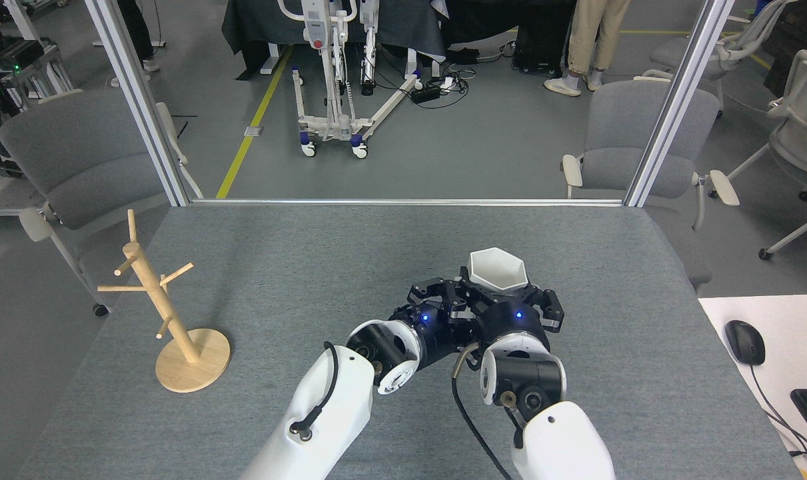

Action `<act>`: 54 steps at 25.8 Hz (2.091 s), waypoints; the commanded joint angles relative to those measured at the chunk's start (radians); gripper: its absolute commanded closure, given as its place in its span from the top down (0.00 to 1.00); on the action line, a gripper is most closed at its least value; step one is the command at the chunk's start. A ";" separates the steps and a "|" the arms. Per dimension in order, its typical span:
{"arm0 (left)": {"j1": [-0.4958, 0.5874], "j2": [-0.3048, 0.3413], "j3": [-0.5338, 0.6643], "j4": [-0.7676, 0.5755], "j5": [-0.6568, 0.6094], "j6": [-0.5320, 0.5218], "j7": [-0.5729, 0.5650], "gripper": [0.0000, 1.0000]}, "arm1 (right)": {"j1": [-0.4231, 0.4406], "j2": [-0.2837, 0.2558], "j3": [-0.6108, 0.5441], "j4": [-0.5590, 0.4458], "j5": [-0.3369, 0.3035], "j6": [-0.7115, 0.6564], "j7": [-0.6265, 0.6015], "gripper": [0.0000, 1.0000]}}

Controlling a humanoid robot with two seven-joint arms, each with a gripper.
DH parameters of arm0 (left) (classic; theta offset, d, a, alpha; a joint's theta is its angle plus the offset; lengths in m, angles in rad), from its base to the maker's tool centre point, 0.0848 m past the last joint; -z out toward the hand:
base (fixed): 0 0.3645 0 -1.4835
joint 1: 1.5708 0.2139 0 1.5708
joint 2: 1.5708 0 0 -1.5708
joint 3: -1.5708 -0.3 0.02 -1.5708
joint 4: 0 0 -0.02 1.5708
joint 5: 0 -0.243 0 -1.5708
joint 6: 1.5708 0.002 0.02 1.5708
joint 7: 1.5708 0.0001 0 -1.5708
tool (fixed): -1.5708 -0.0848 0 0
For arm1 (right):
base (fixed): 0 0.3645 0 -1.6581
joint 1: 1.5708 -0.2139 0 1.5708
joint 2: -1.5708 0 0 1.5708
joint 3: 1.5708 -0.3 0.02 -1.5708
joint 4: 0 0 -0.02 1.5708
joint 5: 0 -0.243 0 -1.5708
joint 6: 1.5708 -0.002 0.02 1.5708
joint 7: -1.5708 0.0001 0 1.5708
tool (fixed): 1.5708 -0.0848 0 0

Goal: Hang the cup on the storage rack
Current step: 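Grasp the white cup with the left gripper beside the right gripper, then open the right gripper and withdraw it, left gripper holding the cup, then carry the cup with the left gripper toward the wooden stand's peg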

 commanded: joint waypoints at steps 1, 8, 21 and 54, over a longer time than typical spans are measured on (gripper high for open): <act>0.002 0.000 0.000 0.001 0.001 0.005 0.030 0.00 | -0.002 0.002 0.001 0.001 -0.005 -0.002 -0.042 1.00; 0.002 0.000 0.000 0.001 0.001 0.005 0.030 0.00 | -0.002 0.004 -0.002 0.004 -0.015 -0.036 -0.177 1.00; 0.016 0.005 -0.002 0.009 -0.002 0.000 0.030 0.00 | -0.001 0.019 -0.024 0.006 -0.280 -0.034 -1.015 0.99; 0.703 0.370 0.948 -0.603 -0.001 -0.419 0.176 0.00 | 0.214 -0.212 -0.789 0.351 -0.275 -0.862 -0.748 1.00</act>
